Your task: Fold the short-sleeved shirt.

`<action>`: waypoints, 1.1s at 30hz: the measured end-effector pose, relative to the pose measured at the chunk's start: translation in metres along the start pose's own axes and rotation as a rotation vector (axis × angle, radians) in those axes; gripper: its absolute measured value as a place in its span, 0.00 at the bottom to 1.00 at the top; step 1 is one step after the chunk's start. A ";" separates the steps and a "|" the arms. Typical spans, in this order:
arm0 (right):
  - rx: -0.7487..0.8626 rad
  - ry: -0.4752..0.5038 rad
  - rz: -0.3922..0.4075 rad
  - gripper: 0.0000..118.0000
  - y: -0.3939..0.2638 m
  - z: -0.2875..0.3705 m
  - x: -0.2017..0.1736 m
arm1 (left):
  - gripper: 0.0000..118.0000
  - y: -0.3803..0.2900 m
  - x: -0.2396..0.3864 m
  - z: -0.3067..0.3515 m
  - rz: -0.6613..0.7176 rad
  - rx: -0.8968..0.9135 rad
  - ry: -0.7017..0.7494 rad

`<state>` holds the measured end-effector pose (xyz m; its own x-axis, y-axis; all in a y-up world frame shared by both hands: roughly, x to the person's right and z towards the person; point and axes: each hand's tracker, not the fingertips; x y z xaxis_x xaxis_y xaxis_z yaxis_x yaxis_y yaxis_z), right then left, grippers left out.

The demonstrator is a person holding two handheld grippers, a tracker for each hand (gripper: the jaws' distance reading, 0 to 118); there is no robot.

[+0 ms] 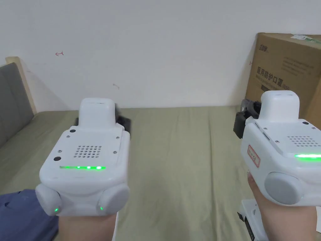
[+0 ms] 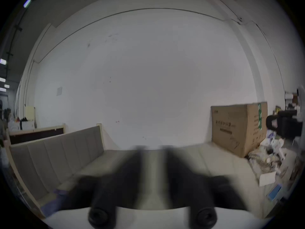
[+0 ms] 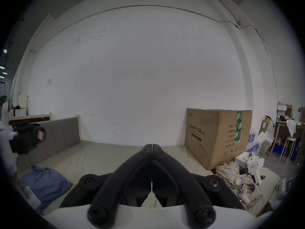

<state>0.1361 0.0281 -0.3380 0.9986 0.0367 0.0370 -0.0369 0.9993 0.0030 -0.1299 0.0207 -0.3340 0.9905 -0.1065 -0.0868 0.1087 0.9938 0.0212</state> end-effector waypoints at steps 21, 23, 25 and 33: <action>-0.108 0.394 -0.036 0.00 -0.021 -0.017 -0.142 | 0.00 -0.026 -0.186 0.059 0.105 -0.161 0.285; -0.091 0.504 -0.037 0.00 -0.021 -0.008 -0.184 | 0.00 -0.025 -0.216 0.079 0.105 -0.160 0.382; -0.085 0.585 -0.047 0.00 -0.023 -0.002 -0.217 | 0.00 -0.027 -0.237 0.099 0.126 -0.164 0.423; -0.170 0.712 0.014 0.00 -0.027 0.001 -0.290 | 0.00 -0.062 -0.278 0.096 0.175 -0.334 0.411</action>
<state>-0.1526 -0.0096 -0.3479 0.7821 -0.0143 -0.6230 -0.1012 0.9836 -0.1496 -0.4040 -0.0146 -0.2151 0.8701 0.0149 -0.4927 -0.1529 0.9584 -0.2409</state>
